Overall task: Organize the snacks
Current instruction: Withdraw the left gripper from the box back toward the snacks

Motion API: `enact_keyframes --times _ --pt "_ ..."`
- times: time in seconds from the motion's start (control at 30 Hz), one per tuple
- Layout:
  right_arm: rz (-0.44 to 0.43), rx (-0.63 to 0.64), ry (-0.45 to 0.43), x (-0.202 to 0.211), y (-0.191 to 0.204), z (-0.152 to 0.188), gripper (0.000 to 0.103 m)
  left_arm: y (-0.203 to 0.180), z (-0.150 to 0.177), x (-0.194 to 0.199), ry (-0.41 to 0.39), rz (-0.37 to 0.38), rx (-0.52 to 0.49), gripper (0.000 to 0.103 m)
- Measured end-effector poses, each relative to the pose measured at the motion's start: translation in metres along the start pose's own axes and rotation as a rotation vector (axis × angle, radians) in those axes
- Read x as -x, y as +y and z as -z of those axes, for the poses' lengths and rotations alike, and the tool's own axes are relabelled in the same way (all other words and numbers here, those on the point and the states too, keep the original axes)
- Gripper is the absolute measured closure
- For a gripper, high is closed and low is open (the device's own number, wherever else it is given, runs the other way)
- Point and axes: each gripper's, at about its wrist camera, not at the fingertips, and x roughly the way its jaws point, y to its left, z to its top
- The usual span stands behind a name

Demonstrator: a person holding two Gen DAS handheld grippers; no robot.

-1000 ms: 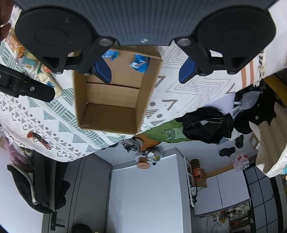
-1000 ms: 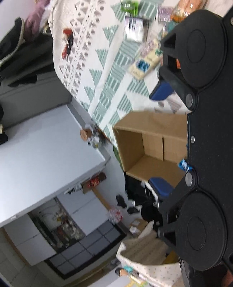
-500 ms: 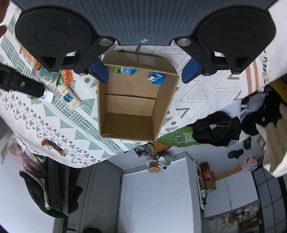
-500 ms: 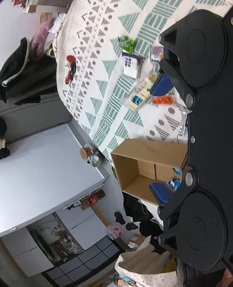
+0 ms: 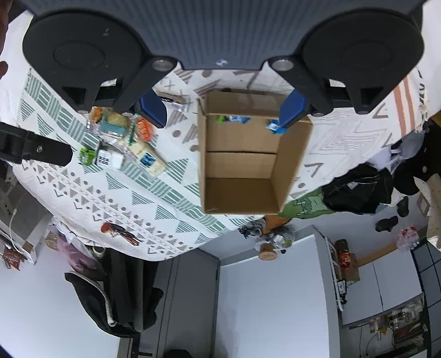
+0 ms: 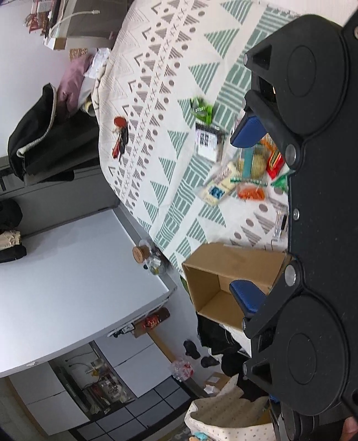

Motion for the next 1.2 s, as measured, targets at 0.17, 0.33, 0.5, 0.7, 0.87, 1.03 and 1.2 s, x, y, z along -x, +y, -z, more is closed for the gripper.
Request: enact_keyframes --times 0.17,0.33,0.5,0.7,0.87,1.03,1.2 --pt "0.015 -0.02 -0.01 0.009 -0.018 0.0 0.0 -0.014 0.005 0.001 0.006 0.03 -0.019 0.015" --pt "0.034 -0.049 -0.004 0.013 -0.039 0.006 0.0 -0.027 0.009 -0.002 0.009 0.045 -0.038 0.015" --pt "0.102 -0.059 -0.009 0.018 -0.055 0.011 0.0 -0.037 0.013 -0.006 -0.004 0.073 -0.016 0.015" --pt "0.143 -0.09 0.01 0.015 -0.077 0.017 0.0 -0.05 0.02 -0.018 0.008 0.108 -0.013 0.015" --pt "0.156 -0.141 0.015 0.012 -0.096 0.019 0.0 -0.06 0.026 -0.032 0.027 0.141 0.01 0.016" --pt "0.171 -0.167 0.03 0.004 -0.108 0.021 0.001 -0.071 0.032 -0.049 0.057 0.166 0.039 0.017" --pt "0.162 -0.194 0.066 -0.006 -0.118 0.023 0.011 -0.085 0.039 -0.067 0.082 0.181 0.054 0.018"
